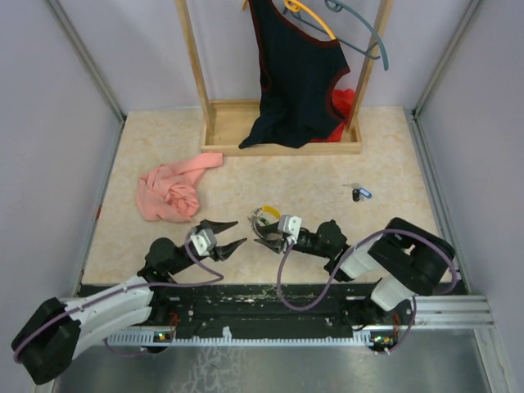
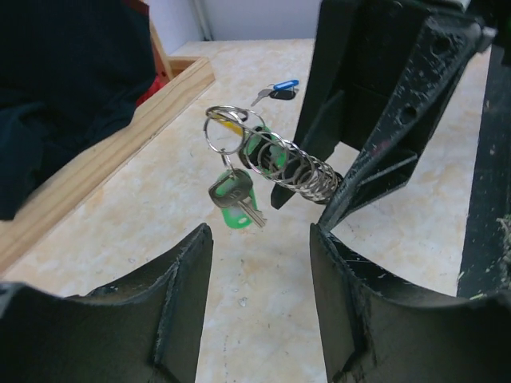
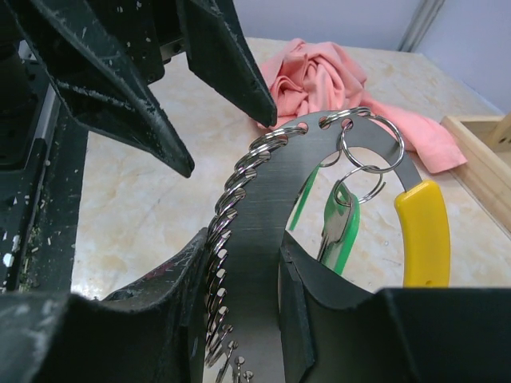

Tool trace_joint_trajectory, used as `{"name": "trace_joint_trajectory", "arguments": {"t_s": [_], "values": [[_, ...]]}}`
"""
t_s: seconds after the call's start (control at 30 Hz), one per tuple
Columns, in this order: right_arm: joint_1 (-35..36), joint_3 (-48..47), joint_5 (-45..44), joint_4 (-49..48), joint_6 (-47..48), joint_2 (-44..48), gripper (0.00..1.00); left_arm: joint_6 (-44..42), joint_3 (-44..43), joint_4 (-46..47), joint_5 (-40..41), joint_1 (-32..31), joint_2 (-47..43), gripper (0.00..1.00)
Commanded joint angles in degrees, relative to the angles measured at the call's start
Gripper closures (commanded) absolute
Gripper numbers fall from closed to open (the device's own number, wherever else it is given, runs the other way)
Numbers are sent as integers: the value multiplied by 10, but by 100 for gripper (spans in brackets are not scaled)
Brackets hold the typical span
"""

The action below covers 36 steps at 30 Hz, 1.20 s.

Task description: Put the keys on the keyring

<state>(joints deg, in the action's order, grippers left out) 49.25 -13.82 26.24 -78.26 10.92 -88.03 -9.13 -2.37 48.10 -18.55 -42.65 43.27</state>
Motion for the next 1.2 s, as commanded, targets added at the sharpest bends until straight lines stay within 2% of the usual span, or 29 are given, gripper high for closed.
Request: {"name": "trace_joint_trajectory", "arguments": {"t_s": [0.0, 0.27, 0.4, 0.87, 1.17], "values": [[-5, -7, 14, 16, 7, 31, 100, -107, 23, 152, -65, -1, 45, 45], [-6, -8, 9, 24, 7, 38, 100, -128, 19, 205, -75, -1, 77, 62], [-5, -9, 9, 24, 6, 38, 100, -127, 9, 193, -98, -4, 91, 62], [-6, -14, 14, 24, -3, 35, 100, -144, -17, 225, -92, -18, 173, 61], [-5, -15, 24, 20, -7, 32, 100, -150, -22, 255, -64, -24, 215, 61]]}}
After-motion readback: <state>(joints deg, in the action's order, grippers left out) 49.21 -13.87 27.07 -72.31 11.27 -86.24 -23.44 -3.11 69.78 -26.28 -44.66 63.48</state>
